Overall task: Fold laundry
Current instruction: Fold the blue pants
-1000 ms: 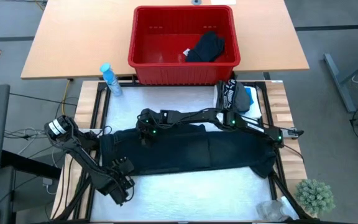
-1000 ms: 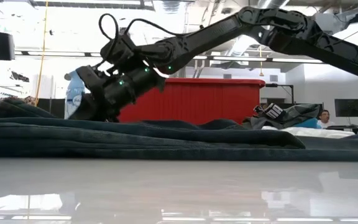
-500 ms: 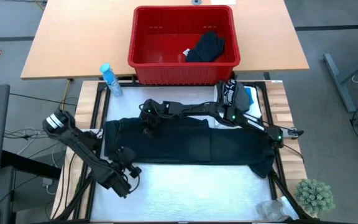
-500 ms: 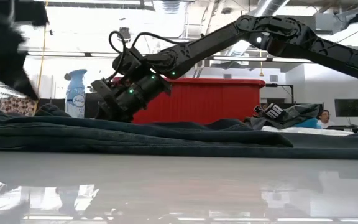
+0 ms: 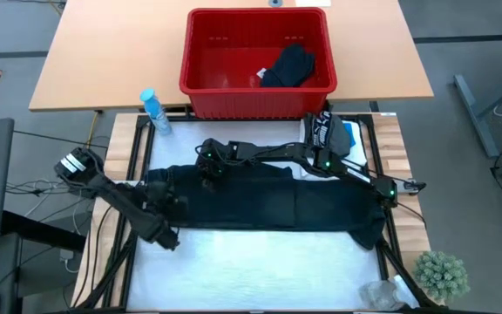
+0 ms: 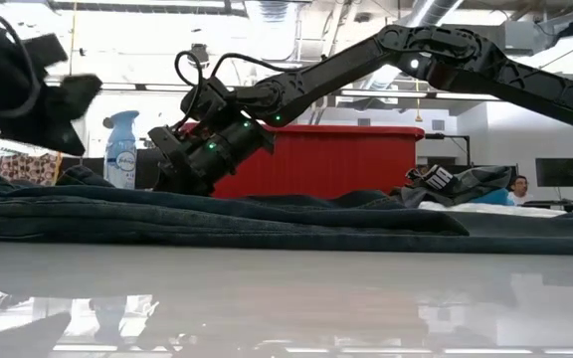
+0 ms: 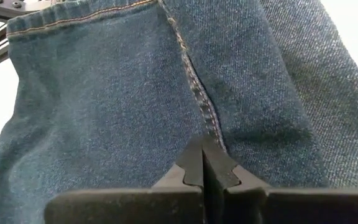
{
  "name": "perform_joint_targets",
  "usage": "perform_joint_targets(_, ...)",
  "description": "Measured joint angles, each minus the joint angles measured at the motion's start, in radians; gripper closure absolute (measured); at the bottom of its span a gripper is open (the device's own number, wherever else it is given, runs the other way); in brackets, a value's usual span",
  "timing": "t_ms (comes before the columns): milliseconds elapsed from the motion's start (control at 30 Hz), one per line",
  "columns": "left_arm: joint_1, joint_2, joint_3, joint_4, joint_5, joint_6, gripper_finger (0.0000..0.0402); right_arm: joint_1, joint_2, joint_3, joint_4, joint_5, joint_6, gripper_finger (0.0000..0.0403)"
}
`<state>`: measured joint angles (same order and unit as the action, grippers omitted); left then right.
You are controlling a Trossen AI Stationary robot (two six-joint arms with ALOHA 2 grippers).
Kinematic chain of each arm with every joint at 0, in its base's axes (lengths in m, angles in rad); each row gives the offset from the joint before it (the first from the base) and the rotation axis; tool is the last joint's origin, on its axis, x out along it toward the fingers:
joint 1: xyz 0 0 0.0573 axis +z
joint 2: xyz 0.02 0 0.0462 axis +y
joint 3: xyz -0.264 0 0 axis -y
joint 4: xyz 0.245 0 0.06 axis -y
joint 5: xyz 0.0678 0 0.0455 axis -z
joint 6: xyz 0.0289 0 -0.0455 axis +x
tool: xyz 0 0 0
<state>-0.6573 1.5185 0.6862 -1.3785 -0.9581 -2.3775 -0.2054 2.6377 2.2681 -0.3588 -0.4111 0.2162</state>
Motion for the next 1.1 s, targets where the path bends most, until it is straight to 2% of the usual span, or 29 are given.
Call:
perform_joint_targets(167, 0.113, 0.007, -0.047, 0.019, -0.062, 0.043, 0.0401, 0.001, 0.000, 0.000, -0.002, -0.006, 0.021, 0.0387)
perform_joint_targets(367, 0.245, 0.013, -0.091, 0.161, -0.010, 0.197, 0.0402, 0.000, -0.009, -0.002, -0.015, -0.011, 0.040, 0.0387)
perform_joint_targets(567, 0.319, 0.013, -0.141, 0.262, 0.020, 0.241, 0.0401, -0.001, -0.088, -0.005, -0.176, -0.015, 0.039, 0.0384)
perform_joint_targets(700, 0.328, 0.013, -0.164, 0.328, 0.053, 0.304, 0.0402, -0.016, -0.221, -0.002, -0.331, 0.016, -0.030, 0.0383)
perform_joint_targets(800, 0.327, 0.013, -0.168, 0.340, 0.095, 0.314, 0.0402, -0.021, -0.341, -0.002, -0.559, 0.149, -0.080, 0.0381)
perform_joint_targets(967, 0.320, 0.013, -0.166, 0.356, 0.128, 0.409, 0.0402, -0.017, -0.512, -0.002, -0.981, 0.544, -0.127, 0.0380)
perform_joint_targets(1100, 0.320, 0.013, -0.166, 0.382, 0.185, 0.500, 0.0402, -0.032, -0.596, -0.003, -1.219, 0.620, -0.022, 0.0375)
